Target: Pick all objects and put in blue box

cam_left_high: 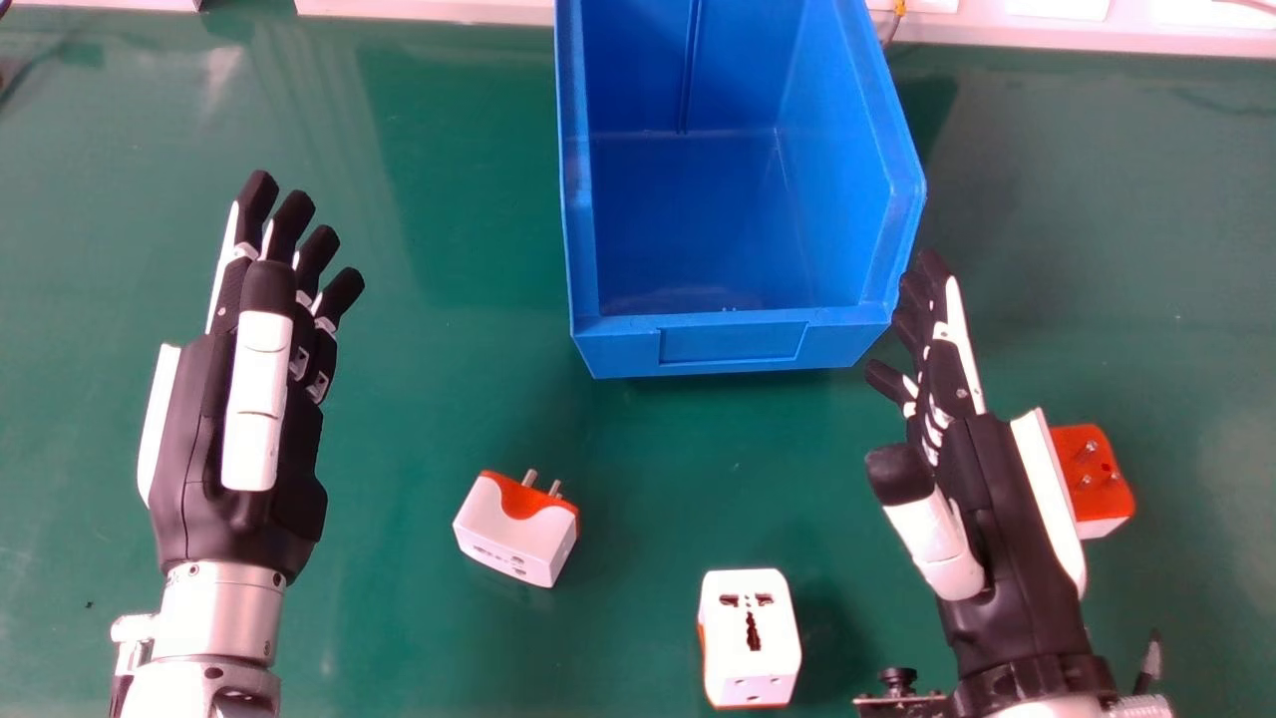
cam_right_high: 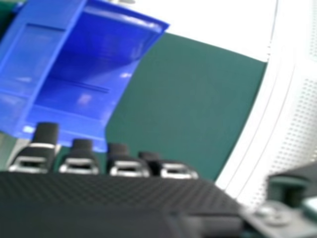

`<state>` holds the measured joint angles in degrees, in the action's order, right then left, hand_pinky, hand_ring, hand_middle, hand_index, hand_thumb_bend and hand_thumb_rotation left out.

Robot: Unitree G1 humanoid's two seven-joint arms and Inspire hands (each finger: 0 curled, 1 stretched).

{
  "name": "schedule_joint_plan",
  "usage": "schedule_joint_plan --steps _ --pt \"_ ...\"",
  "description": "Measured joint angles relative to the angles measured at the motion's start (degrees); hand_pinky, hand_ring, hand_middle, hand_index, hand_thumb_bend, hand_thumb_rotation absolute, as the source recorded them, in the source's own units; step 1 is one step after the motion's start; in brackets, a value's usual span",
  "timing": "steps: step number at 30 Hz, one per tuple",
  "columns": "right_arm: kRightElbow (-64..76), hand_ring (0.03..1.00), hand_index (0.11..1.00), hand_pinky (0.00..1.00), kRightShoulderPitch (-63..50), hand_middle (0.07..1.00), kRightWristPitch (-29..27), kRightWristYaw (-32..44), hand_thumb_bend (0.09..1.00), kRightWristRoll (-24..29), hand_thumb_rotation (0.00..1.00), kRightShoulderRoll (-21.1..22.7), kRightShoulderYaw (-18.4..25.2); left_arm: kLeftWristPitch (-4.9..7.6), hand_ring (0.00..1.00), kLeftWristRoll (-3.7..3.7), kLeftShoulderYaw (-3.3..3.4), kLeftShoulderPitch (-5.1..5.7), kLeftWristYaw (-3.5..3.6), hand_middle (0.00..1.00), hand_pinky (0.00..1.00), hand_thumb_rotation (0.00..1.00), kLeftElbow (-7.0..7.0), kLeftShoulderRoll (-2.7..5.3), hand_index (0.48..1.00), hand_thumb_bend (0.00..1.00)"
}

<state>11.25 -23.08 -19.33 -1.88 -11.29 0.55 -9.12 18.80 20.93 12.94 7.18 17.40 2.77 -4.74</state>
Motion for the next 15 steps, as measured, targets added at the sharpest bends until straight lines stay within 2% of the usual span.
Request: schedule_joint_plan --steps 9,15 --pt "0.0 0.989 1.0 0.9 0.0 1.0 0.0 -0.2 1.0 -0.1 1.0 -0.1 0.0 0.02 0.96 0.23 0.46 -0.03 0.08 0.98 0.93 0.77 0.08 0.44 0.972 0.83" --pt "0.0 0.989 1.0 0.9 0.0 1.0 0.0 -0.2 1.0 -0.1 1.0 -0.1 0.0 0.06 0.97 -0.06 0.59 -0.04 0.11 0.98 0.93 0.77 0.2 0.41 0.975 0.83"
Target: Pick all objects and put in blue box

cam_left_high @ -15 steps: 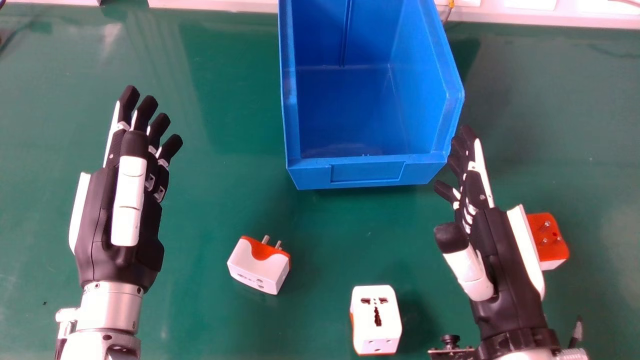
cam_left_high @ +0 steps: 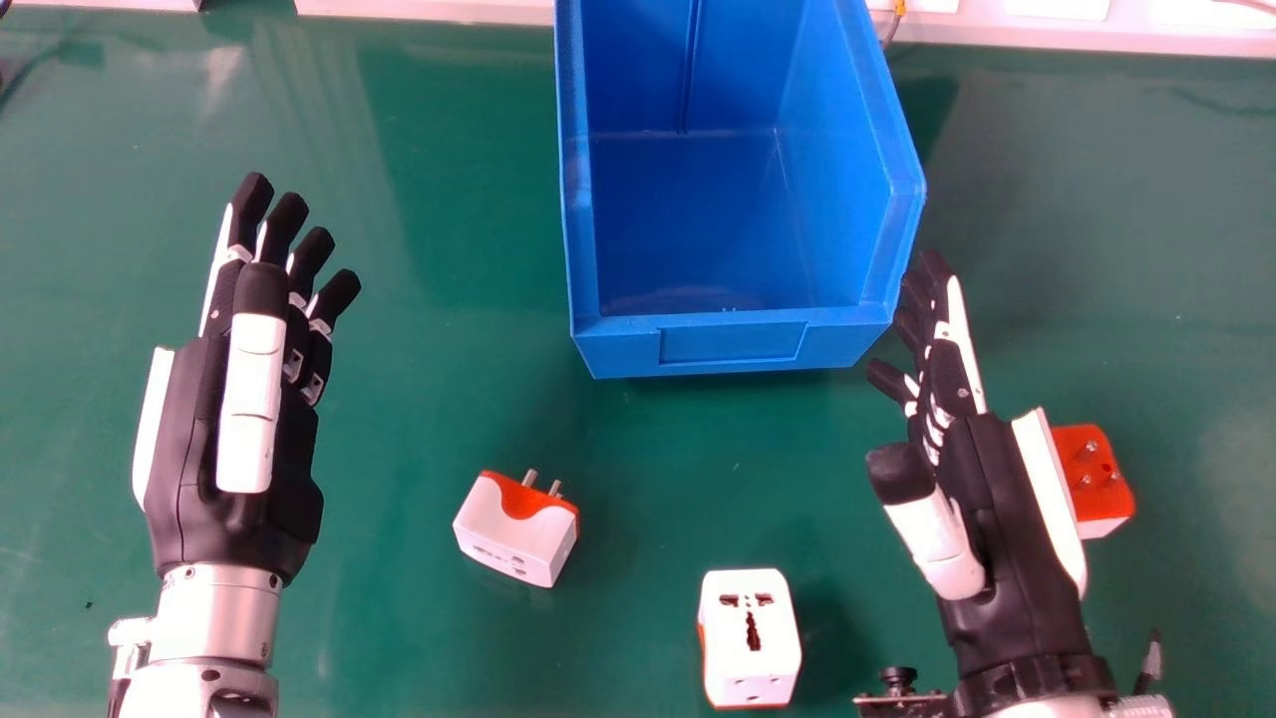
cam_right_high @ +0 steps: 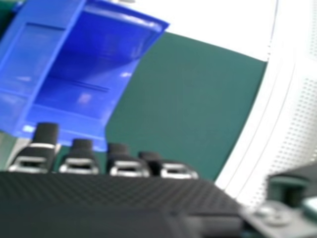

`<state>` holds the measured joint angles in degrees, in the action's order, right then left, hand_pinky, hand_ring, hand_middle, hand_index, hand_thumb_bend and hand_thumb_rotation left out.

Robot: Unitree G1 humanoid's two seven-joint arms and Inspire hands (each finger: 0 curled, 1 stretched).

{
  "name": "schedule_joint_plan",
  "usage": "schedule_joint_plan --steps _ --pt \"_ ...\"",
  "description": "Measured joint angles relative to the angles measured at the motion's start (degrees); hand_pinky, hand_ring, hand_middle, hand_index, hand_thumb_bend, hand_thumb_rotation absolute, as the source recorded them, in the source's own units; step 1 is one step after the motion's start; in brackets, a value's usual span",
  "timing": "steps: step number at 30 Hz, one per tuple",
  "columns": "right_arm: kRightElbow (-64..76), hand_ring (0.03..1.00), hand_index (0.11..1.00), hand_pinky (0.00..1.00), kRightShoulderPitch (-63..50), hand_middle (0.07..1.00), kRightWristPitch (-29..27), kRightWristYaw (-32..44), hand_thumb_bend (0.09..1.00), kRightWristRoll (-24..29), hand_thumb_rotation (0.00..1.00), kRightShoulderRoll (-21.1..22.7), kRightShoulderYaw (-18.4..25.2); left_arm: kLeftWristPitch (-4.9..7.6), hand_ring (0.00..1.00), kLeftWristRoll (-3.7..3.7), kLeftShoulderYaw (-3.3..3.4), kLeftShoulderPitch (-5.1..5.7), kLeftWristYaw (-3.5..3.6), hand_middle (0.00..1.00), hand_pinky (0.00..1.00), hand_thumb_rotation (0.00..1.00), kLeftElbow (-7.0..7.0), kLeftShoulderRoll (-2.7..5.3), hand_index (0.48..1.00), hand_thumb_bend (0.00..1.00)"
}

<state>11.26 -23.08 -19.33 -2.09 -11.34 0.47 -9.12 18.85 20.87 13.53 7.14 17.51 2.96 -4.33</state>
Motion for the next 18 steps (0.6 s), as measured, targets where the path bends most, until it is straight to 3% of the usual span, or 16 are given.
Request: schedule_joint_plan --steps 6,18 --pt "0.2 0.99 1.0 0.9 0.0 1.0 0.0 -0.6 1.0 -0.1 1.0 0.1 0.8 -0.01 0.97 0.66 0.25 0.0 0.32 0.98 0.93 0.78 0.0 0.04 0.977 0.82" --pt "0.4 0.994 1.0 0.9 0.7 1.0 -0.5 -4.0 1.0 -2.8 1.0 0.5 4.5 -0.1 0.96 0.43 0.29 0.01 0.44 0.98 0.92 0.78 -0.03 -0.01 0.972 0.81"
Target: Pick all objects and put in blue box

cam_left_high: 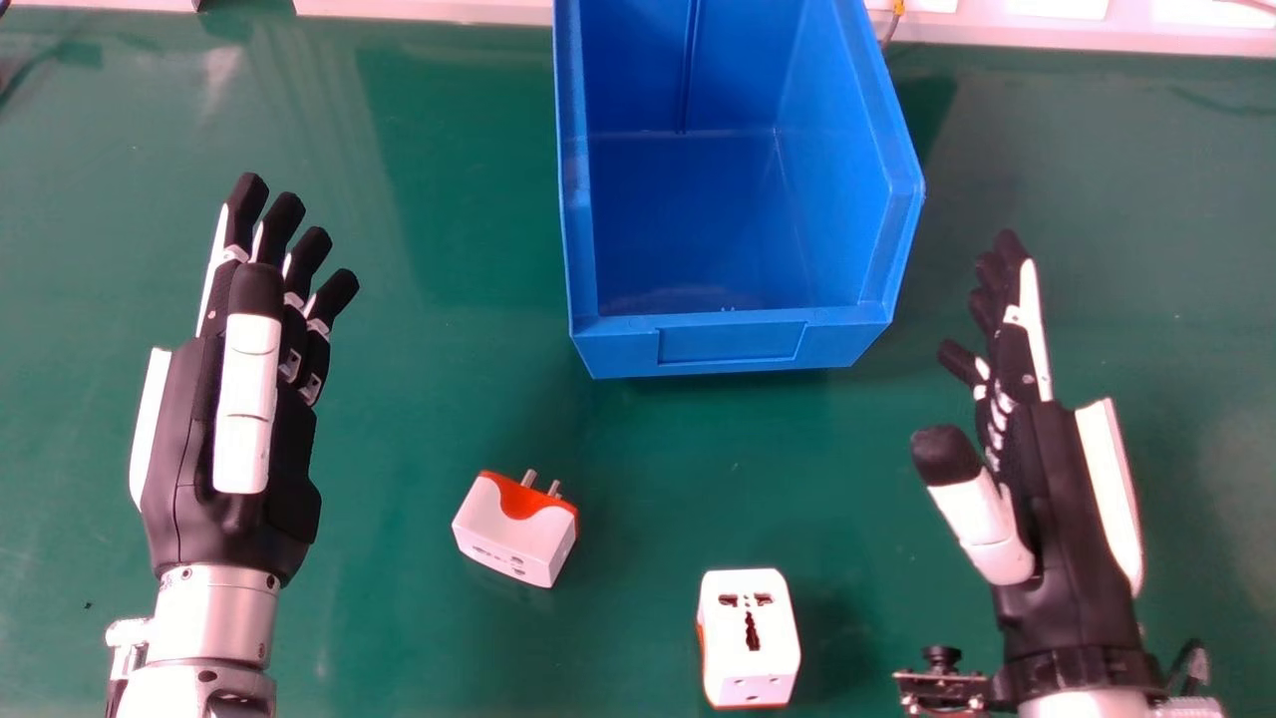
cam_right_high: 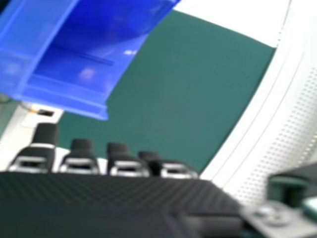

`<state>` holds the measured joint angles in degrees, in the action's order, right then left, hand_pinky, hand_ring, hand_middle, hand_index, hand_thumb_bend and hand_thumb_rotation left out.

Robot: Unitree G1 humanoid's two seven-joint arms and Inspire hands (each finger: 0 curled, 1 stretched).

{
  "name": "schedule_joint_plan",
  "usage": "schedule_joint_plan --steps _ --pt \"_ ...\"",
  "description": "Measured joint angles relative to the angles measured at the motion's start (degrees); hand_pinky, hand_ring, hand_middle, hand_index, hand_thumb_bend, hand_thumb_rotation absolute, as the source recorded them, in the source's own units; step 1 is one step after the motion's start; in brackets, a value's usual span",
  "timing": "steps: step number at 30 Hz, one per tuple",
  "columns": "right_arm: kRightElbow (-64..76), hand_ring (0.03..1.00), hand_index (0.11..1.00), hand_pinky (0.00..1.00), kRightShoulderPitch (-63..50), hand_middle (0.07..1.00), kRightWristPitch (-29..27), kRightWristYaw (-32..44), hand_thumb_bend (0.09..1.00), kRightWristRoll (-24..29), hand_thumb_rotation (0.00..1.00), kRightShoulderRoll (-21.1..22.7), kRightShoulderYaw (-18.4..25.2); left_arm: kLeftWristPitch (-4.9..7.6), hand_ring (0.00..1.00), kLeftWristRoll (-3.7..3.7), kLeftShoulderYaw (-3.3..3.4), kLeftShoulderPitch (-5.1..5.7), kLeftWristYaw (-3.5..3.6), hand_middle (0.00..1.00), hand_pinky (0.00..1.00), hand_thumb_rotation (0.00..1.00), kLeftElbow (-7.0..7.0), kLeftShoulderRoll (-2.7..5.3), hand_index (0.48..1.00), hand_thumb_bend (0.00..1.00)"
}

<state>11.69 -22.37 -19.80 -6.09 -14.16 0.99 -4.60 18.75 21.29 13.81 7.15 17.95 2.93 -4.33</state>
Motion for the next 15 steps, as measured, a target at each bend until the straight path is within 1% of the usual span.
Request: schedule_joint_plan --steps 2,7,9,10,12,15 --pt "0.0 0.995 1.0 0.91 0.5 1.0 0.0 -0.7 0.999 -0.3 1.0 0.3 1.0 0.0 0.96 -0.2 0.0 0.0 -0.01 0.98 0.92 0.78 0.0 -0.02 0.972 0.82" --pt "0.0 0.996 1.0 0.91 1.2 1.0 0.1 -3.3 0.991 -4.2 1.0 0.9 2.9 0.0 0.96 -0.14 -0.01 0.0 0.0 0.98 0.92 0.78 -0.02 -0.01 0.972 0.82" --pt "0.0 0.996 1.0 0.91 1.5 1.0 0.3 -4.0 0.991 -5.3 1.0 1.4 3.7 0.0 0.96 -0.07 -0.01 0.0 0.14 0.98 0.92 0.78 -0.02 -0.01 0.972 0.82" --pt "-0.2 0.997 1.0 0.91 1.6 1.0 0.5 -4.4 0.972 -6.2 1.0 1.5 4.2 0.0 0.96 -0.09 -0.01 0.0 0.14 0.98 0.93 0.78 -0.02 -0.01 0.973 0.82" --pt "-0.5 0.998 1.0 0.91 1.8 1.0 0.6 -4.9 0.956 -6.8 1.0 2.0 4.9 0.0 0.96 -0.23 -0.02 0.0 0.14 0.98 0.93 0.78 -0.03 -0.01 0.973 0.82" --pt "-1.3 0.998 1.0 0.91 2.6 1.0 1.3 -5.3 0.956 -8.3 1.0 3.1 6.2 0.01 0.96 -0.59 -0.05 0.01 0.11 0.98 0.93 0.78 -0.06 -0.01 0.973 0.82"
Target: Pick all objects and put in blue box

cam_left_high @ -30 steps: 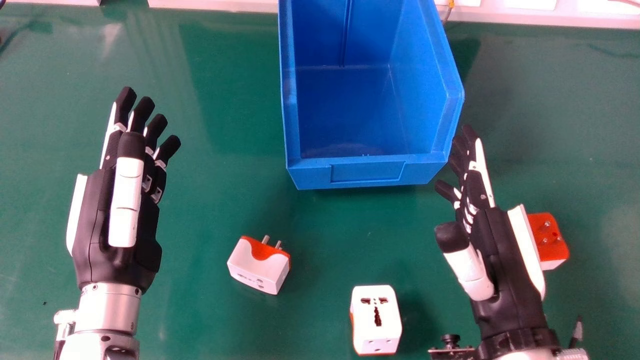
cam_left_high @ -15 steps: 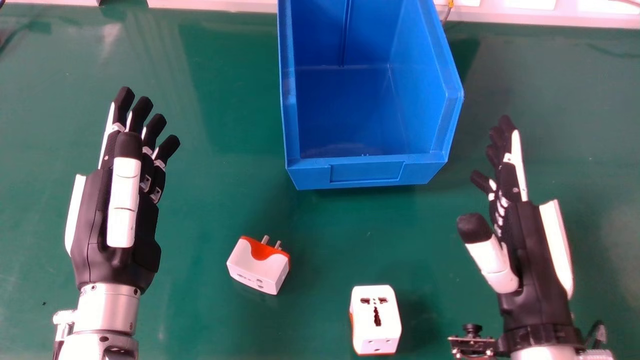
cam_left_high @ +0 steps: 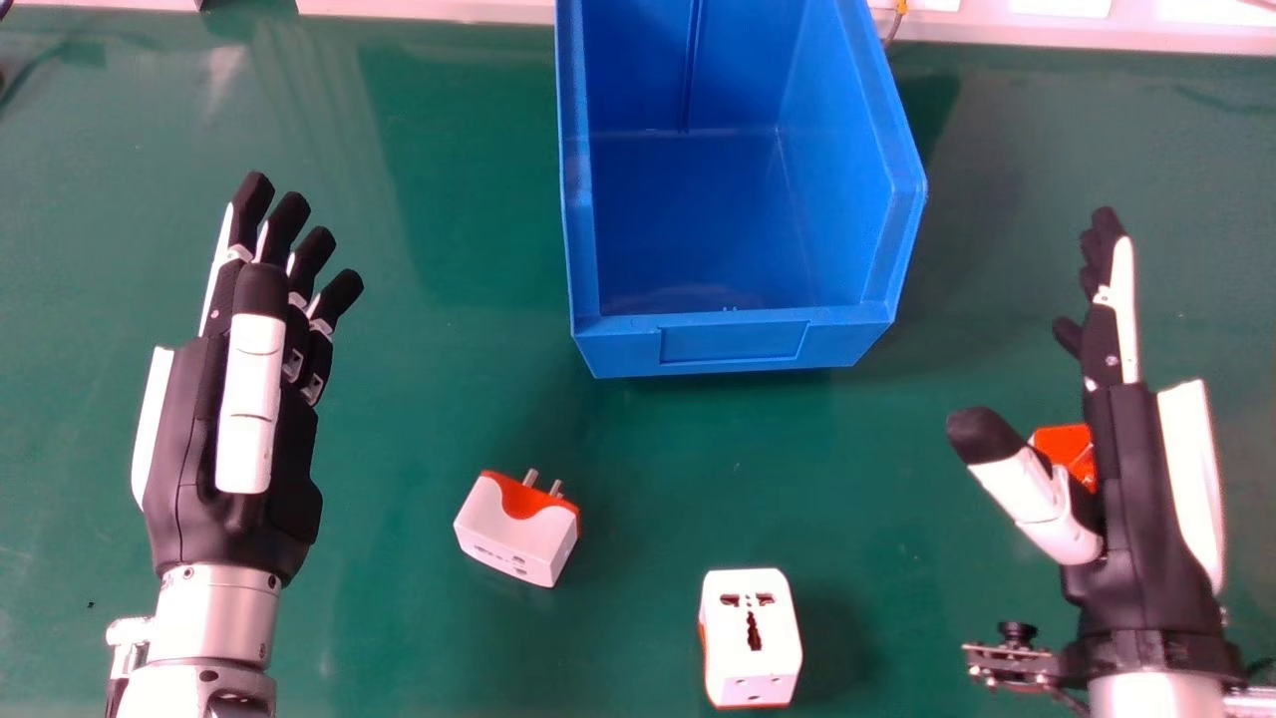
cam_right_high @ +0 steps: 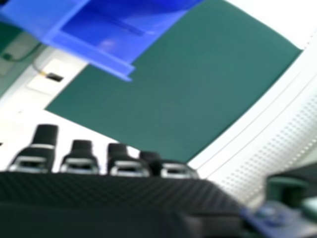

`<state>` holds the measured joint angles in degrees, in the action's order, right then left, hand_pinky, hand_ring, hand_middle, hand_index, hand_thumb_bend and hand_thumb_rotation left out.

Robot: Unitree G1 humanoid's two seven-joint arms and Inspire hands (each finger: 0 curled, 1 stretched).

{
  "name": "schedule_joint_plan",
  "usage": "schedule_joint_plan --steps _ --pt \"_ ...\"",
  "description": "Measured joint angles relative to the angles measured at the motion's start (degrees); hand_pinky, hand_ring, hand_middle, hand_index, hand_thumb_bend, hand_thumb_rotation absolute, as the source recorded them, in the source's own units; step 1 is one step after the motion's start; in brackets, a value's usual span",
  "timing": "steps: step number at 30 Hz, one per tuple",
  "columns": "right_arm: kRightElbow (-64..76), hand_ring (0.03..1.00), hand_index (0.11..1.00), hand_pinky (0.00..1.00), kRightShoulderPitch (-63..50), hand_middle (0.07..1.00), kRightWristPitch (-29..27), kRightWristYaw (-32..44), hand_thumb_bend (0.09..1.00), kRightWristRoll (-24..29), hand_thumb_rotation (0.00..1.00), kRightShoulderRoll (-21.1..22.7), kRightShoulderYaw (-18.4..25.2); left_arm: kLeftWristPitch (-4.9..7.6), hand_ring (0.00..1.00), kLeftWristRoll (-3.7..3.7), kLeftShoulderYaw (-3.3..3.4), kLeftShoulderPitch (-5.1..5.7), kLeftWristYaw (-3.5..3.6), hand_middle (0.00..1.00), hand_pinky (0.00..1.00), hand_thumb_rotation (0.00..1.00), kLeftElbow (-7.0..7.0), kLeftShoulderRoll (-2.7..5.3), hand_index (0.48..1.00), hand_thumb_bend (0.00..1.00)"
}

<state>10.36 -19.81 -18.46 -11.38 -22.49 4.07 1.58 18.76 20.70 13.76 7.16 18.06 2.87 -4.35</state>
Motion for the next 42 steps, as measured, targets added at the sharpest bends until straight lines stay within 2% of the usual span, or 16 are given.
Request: schedule_joint_plan --steps 8,13,14,15,17,20,22,23,24,25,26,28,31,36,37,42 --pt "-5.0 0.999 1.0 0.93 2.8 1.0 2.9 -1.8 0.95 -3.8 1.0 4.8 3.6 -0.01 0.97 -0.31 -0.03 0.03 -0.52 0.98 0.93 0.78 -0.09 0.03 0.974 0.83" --pt "-6.3 0.995 1.0 0.93 3.9 1.0 5.8 -2.3 0.953 -7.4 0.99 7.5 4.4 -0.07 0.97 0.01 -0.08 0.06 -0.49 0.98 0.93 0.78 -0.25 0.12 0.973 0.83" --pt "-5.8 0.993 1.0 0.93 4.0 1.0 9.2 -2.4 0.955 -11.7 0.96 8.4 3.9 -0.09 0.97 0.24 -0.08 0.06 -0.46 0.98 0.93 0.78 -0.33 0.21 0.973 0.83" --pt "-5.9 0.993 1.0 0.93 4.0 1.0 10.4 -2.3 0.955 -12.9 0.96 8.8 3.6 -0.09 0.97 0.27 -0.09 0.06 -0.45 0.98 0.93 0.78 -0.38 0.24 0.973 0.83" --pt "-3.6 0.993 1.0 0.93 3.8 1.0 18.1 -0.7 0.955 -21.5 0.96 9.8 1.7 -0.11 0.97 0.26 -0.07 0.07 -0.47 0.98 0.93 0.78 -0.43 0.24 0.973 0.83" --pt "-1.3 0.993 1.0 0.93 3.7 1.0 26.7 2.8 0.955 -27.3 0.96 9.6 -0.1 -0.16 0.97 0.29 -0.06 0.08 -0.46 0.98 0.93 0.78 -0.47 0.25 0.973 0.83" --pt "-0.8 0.988 1.0 0.91 3.9 0.994 31.5 4.3 0.965 -29.9 0.92 9.4 -1.2 -0.19 0.97 0.32 -0.05 0.08 -0.46 0.98 0.93 0.78 -0.47 0.24 0.974 0.83" --pt "-0.7 0.988 1.0 0.91 4.0 0.994 33.4 4.8 0.965 -30.5 0.92 9.3 -1.6 -0.21 0.97 0.31 -0.02 0.09 -0.46 0.98 0.93 0.78 -0.47 0.24 0.974 0.83" --pt "-0.7 0.982 1.0 0.89 4.0 0.995 35.2 5.5 0.956 -31.1 0.82 9.3 -2.0 -0.22 0.97 0.3 0.01 0.08 -0.47 0.98 0.94 0.78 -0.47 0.23 0.976 0.83" --pt "-0.7 0.982 1.0 0.89 4.1 0.995 36.7 6.0 0.956 -31.8 0.82 9.3 -2.4 -0.23 0.97 0.28 0.02 0.09 -0.48 0.98 0.94 0.78 -0.47 0.22 0.976 0.83" --pt "-0.6 0.978 1.0 0.88 4.4 0.996 37.9 6.6 0.948 -32.2 0.75 9.3 -2.8 -0.25 0.97 0.29 0.04 0.09 -0.47 0.98 0.94 0.78 -0.47 0.21 0.976 0.83" --pt "-0.2 0.978 1.0 0.88 4.9 0.996 40.5 8.4 0.948 -33.1 0.75 9.4 -3.8 -0.27 0.97 0.31 0.04 0.07 -0.31 0.98 0.94 0.78 -0.44 0.17 0.976 0.83" --pt "0.5 0.971 1.0 0.86 5.6 0.998 43.0 10.5 0.942 -34.2 0.64 9.6 -5.0 -0.31 0.97 0.31 0.04 0.05 0.04 0.98 0.94 0.78 -0.43 0.17 0.979 0.83" --pt "0.7 0.97 1.0 0.85 6.4 0.998 45.4 12.3 0.94 -34.2 0.6 10.0 -5.8 -0.42 0.97 0.73 0.11 0.04 0.17 0.98 0.94 0.78 -0.43 0.18 0.977 0.83" --pt "0.8 0.971 1.0 0.85 6.5 0.999 45.4 12.5 0.939 -34.2 0.56 10.1 -5.8 -0.42 0.97 0.74 0.13 0.04 0.25 0.98 0.93 0.77 -0.43 0.18 0.974 0.84" --pt "0.8 0.97 1.0 0.85 7.3 0.999 45.9 12.9 0.94 -33.9 0.53 10.6 -5.9 -0.41 0.96 0.75 0.18 -0.01 0.45 0.98 0.93 0.77 -0.35 0.17 0.97 0.83"
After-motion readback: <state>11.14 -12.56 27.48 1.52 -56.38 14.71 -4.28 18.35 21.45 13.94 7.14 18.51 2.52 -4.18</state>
